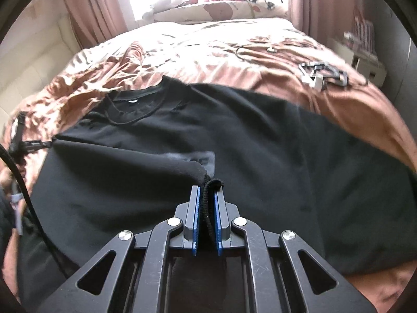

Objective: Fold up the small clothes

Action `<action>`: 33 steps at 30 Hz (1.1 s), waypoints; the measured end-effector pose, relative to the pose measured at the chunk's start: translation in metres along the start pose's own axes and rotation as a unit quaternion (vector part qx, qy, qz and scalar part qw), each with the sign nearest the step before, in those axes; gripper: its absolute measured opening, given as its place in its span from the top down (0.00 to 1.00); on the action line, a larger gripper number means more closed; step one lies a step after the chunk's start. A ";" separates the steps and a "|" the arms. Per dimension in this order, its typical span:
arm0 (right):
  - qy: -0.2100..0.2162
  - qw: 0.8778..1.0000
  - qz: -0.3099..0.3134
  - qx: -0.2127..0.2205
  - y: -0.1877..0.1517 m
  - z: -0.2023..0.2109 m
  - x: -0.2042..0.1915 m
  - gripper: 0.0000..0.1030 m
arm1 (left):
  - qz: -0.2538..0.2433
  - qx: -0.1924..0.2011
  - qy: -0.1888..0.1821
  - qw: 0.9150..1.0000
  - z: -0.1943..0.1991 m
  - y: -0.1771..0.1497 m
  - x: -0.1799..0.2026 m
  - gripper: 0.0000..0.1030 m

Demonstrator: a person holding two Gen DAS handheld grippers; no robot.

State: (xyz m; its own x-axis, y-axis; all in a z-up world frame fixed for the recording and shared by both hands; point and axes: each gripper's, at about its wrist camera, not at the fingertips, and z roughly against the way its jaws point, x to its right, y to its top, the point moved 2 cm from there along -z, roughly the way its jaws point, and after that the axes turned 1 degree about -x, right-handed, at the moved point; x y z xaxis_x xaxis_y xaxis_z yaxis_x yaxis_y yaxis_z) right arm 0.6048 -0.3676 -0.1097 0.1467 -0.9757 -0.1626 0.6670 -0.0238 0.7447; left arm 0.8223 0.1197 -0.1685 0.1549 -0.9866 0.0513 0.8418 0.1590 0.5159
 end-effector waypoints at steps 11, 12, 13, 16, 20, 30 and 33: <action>-0.044 0.998 -0.037 -0.010 -0.011 -0.013 0.019 0.35 | -0.016 -0.028 0.010 0.999 0.011 -0.013 -0.014 0.63; -0.034 0.999 -0.039 -0.012 -0.017 -0.006 0.022 0.35 | -0.014 -0.023 0.010 1.000 0.018 -0.016 -0.019 0.53; -0.023 0.999 -0.043 -0.013 -0.022 0.000 0.024 0.35 | -0.013 -0.019 0.007 1.000 0.024 -0.019 -0.021 0.48; -0.013 0.998 -0.061 -0.013 -0.036 0.017 0.036 0.35 | -0.013 -0.015 -0.004 1.000 0.044 -0.029 -0.027 0.44; 0.013 0.995 -0.098 0.006 -0.044 0.045 0.060 0.35 | -0.030 -0.015 -0.005 0.999 0.067 -0.048 -0.023 0.37; 0.007 0.978 -0.200 0.052 -0.091 0.103 0.129 0.21 | -0.038 -0.002 -0.036 0.999 0.122 -0.086 0.005 0.15; 0.014 0.966 -0.253 0.056 -0.108 0.115 0.157 0.21 | -0.048 0.004 -0.047 0.998 0.131 -0.095 0.022 0.11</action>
State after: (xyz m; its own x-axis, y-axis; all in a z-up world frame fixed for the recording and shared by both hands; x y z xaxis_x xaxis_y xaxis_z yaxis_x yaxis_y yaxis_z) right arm 0.4718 -0.5430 -0.1411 -0.1560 -0.8270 -0.5401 0.5756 -0.5204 0.6308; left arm 0.6783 0.0781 -0.1039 0.0253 -0.9964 0.0810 0.8465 0.0644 0.5284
